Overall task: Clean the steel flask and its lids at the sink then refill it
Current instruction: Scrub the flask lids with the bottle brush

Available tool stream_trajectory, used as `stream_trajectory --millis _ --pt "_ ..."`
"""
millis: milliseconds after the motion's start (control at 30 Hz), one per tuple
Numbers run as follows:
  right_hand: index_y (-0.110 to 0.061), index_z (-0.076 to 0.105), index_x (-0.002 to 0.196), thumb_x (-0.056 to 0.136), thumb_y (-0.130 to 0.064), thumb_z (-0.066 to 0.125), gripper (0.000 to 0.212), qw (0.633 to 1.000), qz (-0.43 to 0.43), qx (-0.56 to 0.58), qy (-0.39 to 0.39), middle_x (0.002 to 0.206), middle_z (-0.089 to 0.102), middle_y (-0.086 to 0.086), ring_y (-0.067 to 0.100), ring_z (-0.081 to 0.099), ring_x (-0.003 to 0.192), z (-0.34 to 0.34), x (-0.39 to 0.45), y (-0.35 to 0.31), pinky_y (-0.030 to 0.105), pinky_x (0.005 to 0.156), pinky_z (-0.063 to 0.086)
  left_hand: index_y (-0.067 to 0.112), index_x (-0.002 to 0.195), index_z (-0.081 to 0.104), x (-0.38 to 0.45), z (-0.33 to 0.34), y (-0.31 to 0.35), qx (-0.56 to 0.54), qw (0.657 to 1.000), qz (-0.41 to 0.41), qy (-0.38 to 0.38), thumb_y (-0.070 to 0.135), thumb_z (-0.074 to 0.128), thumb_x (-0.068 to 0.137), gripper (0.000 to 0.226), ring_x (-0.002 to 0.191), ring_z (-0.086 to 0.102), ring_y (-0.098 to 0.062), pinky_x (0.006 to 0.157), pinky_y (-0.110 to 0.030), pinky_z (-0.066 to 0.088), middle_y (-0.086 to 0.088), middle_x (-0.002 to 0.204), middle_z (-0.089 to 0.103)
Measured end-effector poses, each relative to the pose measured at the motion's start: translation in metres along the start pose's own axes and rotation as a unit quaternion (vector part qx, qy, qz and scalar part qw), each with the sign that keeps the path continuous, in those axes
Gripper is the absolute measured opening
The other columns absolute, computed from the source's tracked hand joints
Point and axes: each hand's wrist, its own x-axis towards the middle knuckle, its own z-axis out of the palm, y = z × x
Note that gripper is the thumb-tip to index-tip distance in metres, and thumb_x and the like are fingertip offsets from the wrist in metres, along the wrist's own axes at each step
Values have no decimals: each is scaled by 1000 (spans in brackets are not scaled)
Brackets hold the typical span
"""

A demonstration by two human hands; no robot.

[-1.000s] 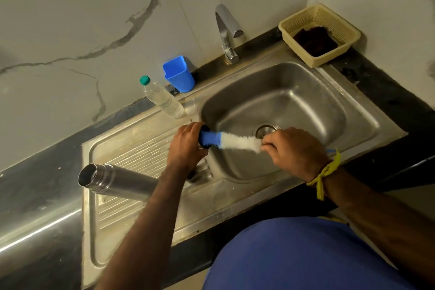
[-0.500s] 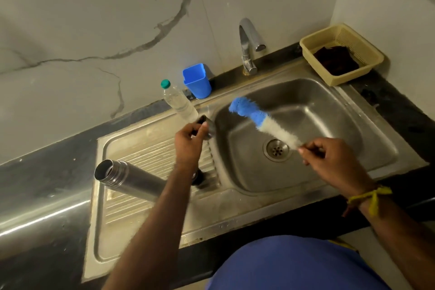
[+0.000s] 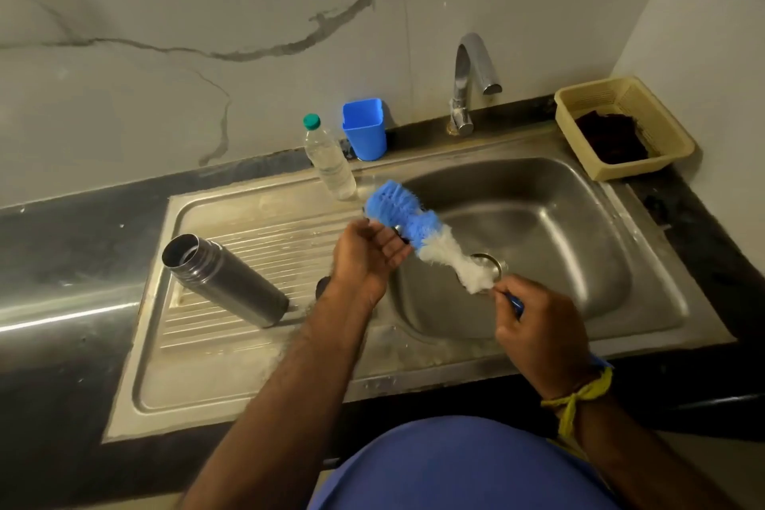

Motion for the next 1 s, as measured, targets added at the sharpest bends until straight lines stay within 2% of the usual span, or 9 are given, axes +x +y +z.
stream_trajectory --millis 133,233,300,400,467,567,700,900,1000 --pt "-14 67 82 85 -4 70 12 1000 -21 8 -3 74 68 1 23 63 62 -2 -9 2 40 53 52 6 100 64 -3 -1 21 -110 994 -23 -3 48 50 102 45 80 70 -25 84 -40 56 -13 86 72" --pt "-13 66 80 85 -2 71 13 999 -21 26 17 72 66 0 20 60 61 -2 -9 3 38 52 51 7 90 58 -7 6 29 -87 996 -14 9 23 57 101 20 47 61 -15 70 -33 56 -3 51 59" --pt "-12 66 80 86 -3 71 11 999 -25 34 19 71 66 1 21 61 60 3 -5 -2 38 52 51 7 85 56 -10 13 29 -86 996 -22 13 15 51 103 21 40 62 -18 79 -37 56 -5 46 59" --pt "-12 67 75 86 -5 72 14 995 27 88 37 64 64 -3 18 59 55 3 -4 -1 38 50 51 3 100 65 -10 18 34 -153 988 -7 -24 20 50 105 23 75 76 -26 109 -46 48 -14 84 77" --pt "-14 67 73 86 -7 75 17 987 79 133 37 60 64 -5 15 62 53 1 -4 -4 37 50 52 4 109 65 -3 20 31 -161 986 3 -38 20 49 106 23 96 73 -27 113 -47 44 -15 106 76" --pt "-12 68 72 86 -8 75 16 971 145 191 8 60 67 -5 10 65 54 6 1 -16 25 52 54 4 114 64 0 26 14 -159 985 -6 -59 20 51 105 23 101 72 -28 112 -46 46 -16 104 76" --pt "-10 68 70 87 -5 74 19 931 234 280 -16 58 67 4 2 54 42 0 5 -18 10 47 40 4 129 59 -3 25 13 -210 975 1 -74 17 54 103 29 99 75 -28 107 -41 50 -21 111 74" --pt "-5 67 75 90 -9 70 16 872 319 358 -97 61 63 8 4 36 35 -8 8 -30 15 33 26 3 130 58 -4 22 23 -216 972 21 -90 15 55 102 30 103 74 -27 96 -39 58 -21 116 73" --pt "3 66 86 92 -11 68 15 830 366 403 -122 62 60 8 7 26 35 -15 25 -28 12 39 19 3 128 60 -8 21 21 -145 985 16 -87 12 55 102 28 87 78 -24 81 -34 63 -17 103 77"
